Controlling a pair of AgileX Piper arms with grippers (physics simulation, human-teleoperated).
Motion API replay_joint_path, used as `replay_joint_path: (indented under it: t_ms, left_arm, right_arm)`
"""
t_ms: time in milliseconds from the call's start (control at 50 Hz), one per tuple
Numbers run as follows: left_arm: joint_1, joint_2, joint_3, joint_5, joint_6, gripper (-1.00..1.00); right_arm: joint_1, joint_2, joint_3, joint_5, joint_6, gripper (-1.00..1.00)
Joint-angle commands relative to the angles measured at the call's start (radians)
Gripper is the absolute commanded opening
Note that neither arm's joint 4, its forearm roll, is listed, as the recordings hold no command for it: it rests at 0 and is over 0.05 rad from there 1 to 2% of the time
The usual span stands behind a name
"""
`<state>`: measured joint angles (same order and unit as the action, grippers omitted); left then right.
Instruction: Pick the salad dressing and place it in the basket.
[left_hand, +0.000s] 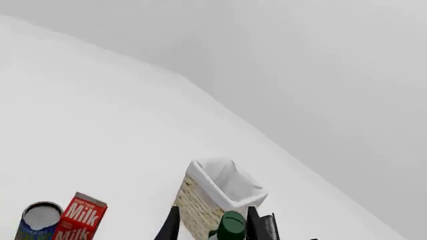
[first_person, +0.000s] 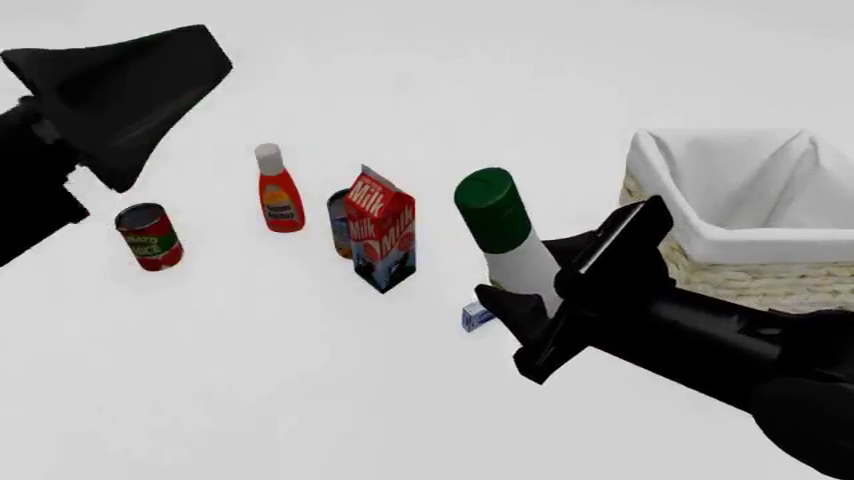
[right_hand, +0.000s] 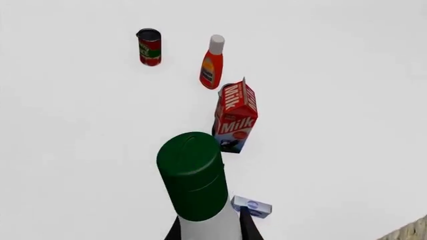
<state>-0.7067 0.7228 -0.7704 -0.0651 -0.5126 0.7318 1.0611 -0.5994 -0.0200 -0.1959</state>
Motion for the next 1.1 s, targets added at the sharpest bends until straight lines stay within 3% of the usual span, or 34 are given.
replay_joint_path:
  t_ms: [20,40,80,220,380,500,680,820,1100]
  left_arm:
    - [0.251,-0.311,0.189,0.061,0.382,1.00]
    - [0.284,-0.342,0.225,0.072,0.397,1.00]
    - [0.334,-0.411,0.278,0.099,0.305,1.00]
    - [0.490,-0.570,0.404,0.158,0.232,1.00]
    - [0.610,-0.655,0.471,0.194,0.185,1.00]
    - [0.712,-0.691,0.583,0.172,0.103,1.00]
    - [0.770,-0.718,0.669,0.166,0.091,1.00]
    - [0.798,-0.717,0.698,0.151,0.088,1.00]
    - [0.856,-0.644,0.769,0.040,0.210,1.00]
  right_arm:
    - [-0.012,-0.055,0.017,-0.016,0.039,-1.00]
    - [-0.010,-0.060,0.019,-0.016,0.044,-1.00]
    - [-0.014,-0.066,0.025,-0.022,0.044,-1.00]
    - [-0.017,-0.092,0.035,-0.035,0.065,-1.00]
    - [-0.034,-0.135,0.041,-0.042,0.079,-1.00]
    - [-0.074,-0.202,0.042,-0.045,0.088,-1.00]
    - [-0.141,-0.260,0.026,-0.062,0.099,-1.00]
    - [-0.175,-0.297,-0.004,-0.059,0.066,-1.00]
    - [-0.308,-0.347,-0.117,-0.045,0.038,-1.00]
